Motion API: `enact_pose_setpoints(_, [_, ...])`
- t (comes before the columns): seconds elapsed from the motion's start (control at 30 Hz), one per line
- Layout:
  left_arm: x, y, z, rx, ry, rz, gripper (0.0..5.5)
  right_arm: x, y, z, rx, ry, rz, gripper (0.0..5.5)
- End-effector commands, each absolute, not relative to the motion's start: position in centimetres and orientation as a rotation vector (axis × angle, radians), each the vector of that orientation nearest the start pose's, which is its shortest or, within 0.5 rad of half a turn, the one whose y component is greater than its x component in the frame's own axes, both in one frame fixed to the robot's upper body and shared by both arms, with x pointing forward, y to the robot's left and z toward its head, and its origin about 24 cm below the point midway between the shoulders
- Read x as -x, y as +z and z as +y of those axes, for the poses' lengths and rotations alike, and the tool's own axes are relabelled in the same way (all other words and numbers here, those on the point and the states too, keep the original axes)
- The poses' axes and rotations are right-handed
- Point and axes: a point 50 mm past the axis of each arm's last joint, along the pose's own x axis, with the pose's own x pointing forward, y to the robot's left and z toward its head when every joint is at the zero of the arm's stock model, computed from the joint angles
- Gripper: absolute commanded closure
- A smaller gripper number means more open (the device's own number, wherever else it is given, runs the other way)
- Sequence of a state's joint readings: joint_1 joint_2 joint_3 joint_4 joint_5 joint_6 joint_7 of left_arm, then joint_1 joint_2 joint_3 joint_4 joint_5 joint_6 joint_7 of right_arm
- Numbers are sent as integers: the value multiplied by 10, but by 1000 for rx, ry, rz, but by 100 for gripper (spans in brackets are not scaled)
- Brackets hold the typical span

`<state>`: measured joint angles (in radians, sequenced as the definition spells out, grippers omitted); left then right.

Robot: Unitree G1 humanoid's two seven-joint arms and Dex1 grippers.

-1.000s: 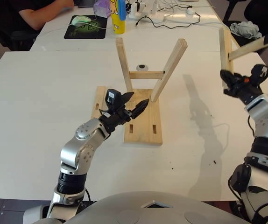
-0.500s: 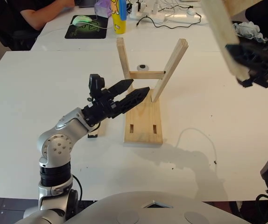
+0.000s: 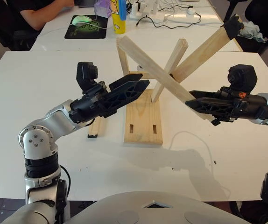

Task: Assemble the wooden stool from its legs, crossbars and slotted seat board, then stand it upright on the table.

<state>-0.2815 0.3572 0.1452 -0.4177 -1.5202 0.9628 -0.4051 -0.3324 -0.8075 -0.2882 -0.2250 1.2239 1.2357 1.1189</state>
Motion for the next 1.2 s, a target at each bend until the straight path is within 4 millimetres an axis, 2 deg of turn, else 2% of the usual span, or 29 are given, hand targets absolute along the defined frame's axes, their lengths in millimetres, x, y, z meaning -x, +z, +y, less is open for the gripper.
enact_pose_setpoints(0.03, [-229, 184, 120, 766, -1319, 137, 10, -218, 190, -206, -499, 1503, 415, 342])
enact_pose_setpoints(0.27, [-228, 183, 119, 760, -1341, 154, 10, -217, 185, -204, -471, 1515, 451, 342])
enact_pose_setpoints(1.0, [-226, 180, 124, 730, -1383, 219, 330, -216, 182, -202, -456, 1533, 478, 342])
enact_pose_setpoints(1.2, [-228, 178, 126, 719, -1367, 217, 344, -218, 182, -203, -443, 1532, 468, 342])
